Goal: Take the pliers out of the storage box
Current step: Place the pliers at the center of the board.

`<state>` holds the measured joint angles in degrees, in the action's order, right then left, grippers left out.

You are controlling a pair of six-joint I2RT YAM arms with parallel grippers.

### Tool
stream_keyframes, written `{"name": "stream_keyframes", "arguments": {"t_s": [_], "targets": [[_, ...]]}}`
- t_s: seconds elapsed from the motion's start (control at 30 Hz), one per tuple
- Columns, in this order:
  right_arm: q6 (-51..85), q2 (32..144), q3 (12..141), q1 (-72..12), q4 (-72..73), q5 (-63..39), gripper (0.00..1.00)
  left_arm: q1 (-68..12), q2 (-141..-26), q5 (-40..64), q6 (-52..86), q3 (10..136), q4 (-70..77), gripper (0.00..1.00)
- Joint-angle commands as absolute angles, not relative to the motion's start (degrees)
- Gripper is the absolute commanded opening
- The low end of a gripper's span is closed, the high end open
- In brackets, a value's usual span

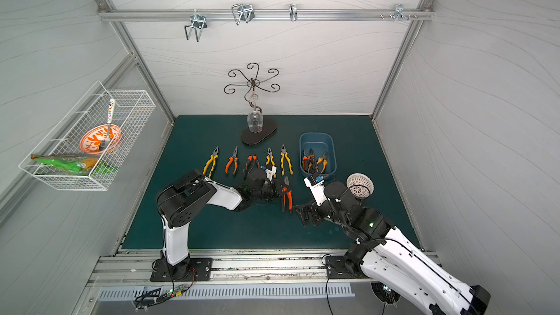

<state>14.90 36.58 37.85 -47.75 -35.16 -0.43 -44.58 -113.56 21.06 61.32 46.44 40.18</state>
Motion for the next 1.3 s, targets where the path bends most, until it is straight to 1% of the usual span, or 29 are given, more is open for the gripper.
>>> {"name": "stream_keyframes", "arguments": {"t_s": [0.0,0.03,0.07,0.13,0.2,0.33,0.43,0.57,0.7,0.8,0.83,0.97,1.13,1.2,1.27], "targets": [[16.0,36.5,37.0,-48.1,-35.4,0.4,0.99,-45.1,-114.0,19.5,62.1,50.1,41.5,0.00],[16.0,36.7,36.9,-48.1,-35.3,0.4,0.99,-45.1,-114.6,19.6,62.5,50.3,41.2,0.00],[16.0,36.9,36.8,-48.1,-35.0,0.4,0.99,-45.2,-114.9,19.7,62.9,50.5,41.0,0.06],[15.9,37.3,36.9,-48.1,-35.0,0.9,0.99,-45.1,-115.5,19.6,63.9,50.5,40.7,0.21],[15.5,37.6,37.2,-48.1,-35.1,1.5,0.99,-45.2,-115.4,19.3,64.2,50.5,39.5,0.33],[14.4,37.6,37.7,-48.1,-35.2,3.9,0.99,-45.1,-114.1,18.3,63.3,50.5,34.9,0.46],[13.9,38.0,39.0,-48.0,-36.6,7.4,0.99,-45.1,-112.4,17.1,62.3,50.2,31.8,0.53],[13.8,37.7,39.6,-47.9,-36.4,9.2,0.99,-45.0,-109.1,14.2,61.1,49.1,28.2,0.62],[14.1,38.2,40.5,-47.4,-35.7,12.1,0.99,-44.9,-105.3,12.0,59.0,48.2,22.4,0.74],[14.2,39.5,40.9,-45.4,-33.7,13.1,0.99,-44.9,-102.3,10.3,57.2,47.3,19.9,0.78],[14.4,40.1,41.0,-44.2,-33.1,13.4,0.99,-44.9,-101.3,9.9,56.3,47.0,19.1,0.78],[15.5,44.2,42.2,-36.9,-30.3,12.2,0.99,-44.9,-97.1,9.3,52.6,45.6,16.8,0.86],[17.5,53.4,45.4,-25.3,-26.8,4.4,0.99,-44.9,-90.5,6.4,44.9,44.7,13.0,0.99],[18.0,58.2,47.0,-22.2,-25.7,3.3,0.99,-44.9,-87.6,4.9,40.4,44.6,11.6,1.00],[17.4,63.4,49.0,-20.8,-25.1,3.3,0.95,-44.9,-85.0,4.3,35.7,44.6,10.8,1.00]]}}
